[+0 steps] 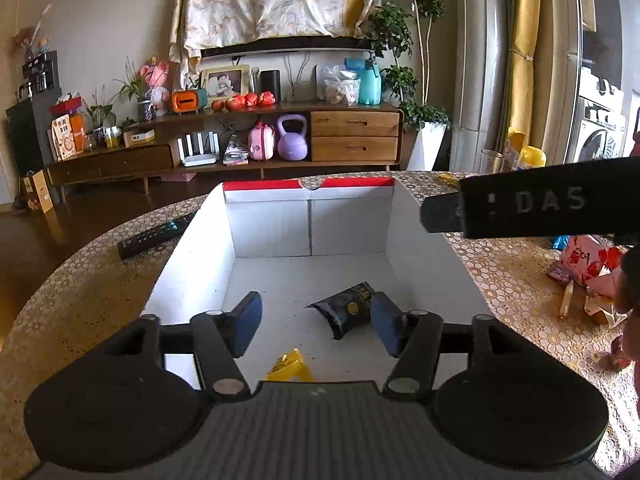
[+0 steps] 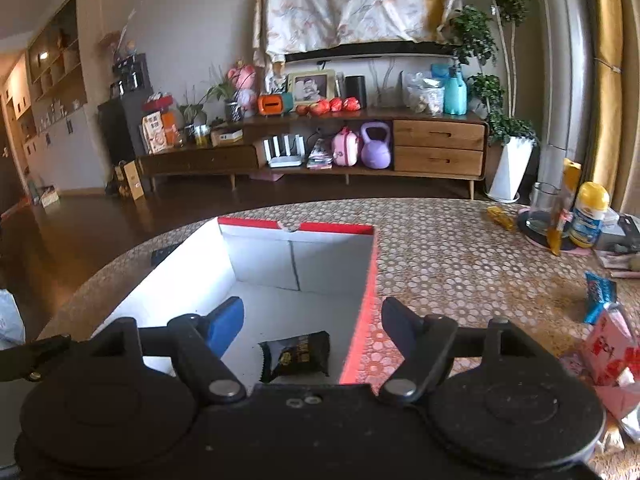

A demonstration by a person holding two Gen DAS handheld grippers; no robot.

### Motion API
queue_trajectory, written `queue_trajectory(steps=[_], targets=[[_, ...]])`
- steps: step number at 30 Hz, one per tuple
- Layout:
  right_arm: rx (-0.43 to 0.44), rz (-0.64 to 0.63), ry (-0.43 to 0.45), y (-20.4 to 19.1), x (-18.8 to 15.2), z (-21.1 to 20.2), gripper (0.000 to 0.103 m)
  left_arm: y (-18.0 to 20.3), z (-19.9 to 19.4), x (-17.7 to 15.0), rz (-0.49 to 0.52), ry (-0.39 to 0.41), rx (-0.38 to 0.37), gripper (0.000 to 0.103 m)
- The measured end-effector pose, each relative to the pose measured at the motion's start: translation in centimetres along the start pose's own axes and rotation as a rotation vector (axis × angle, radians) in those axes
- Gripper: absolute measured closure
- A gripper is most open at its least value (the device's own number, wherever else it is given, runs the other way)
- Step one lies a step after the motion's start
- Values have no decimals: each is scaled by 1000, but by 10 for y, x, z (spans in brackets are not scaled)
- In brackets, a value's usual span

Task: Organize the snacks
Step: 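Move both open tools back from the box to the table snacks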

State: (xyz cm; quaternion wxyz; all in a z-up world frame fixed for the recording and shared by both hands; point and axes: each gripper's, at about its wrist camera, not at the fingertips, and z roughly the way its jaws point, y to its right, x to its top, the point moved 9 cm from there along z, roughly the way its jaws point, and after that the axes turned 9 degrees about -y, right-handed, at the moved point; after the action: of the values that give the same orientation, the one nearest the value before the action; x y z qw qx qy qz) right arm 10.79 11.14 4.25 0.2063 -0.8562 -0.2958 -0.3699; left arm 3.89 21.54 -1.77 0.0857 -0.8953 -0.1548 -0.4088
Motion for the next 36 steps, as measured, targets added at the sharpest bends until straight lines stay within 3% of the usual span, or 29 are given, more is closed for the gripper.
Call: queue_trajectory(steps=[6,16,21,36], targets=[[-7,44,33,16,-6,-19,25,14,-8,4,12,25,-3,23],[-43,102,86,48,-21,-53,24,46,-17,9,49,52,-32,14],[-69,134,98,65,-31,-63,21,59,-22,11,66,67,-38,4],[-183,256,118,139,-77,-95,16,130,-30,12,154,88,-135,3]])
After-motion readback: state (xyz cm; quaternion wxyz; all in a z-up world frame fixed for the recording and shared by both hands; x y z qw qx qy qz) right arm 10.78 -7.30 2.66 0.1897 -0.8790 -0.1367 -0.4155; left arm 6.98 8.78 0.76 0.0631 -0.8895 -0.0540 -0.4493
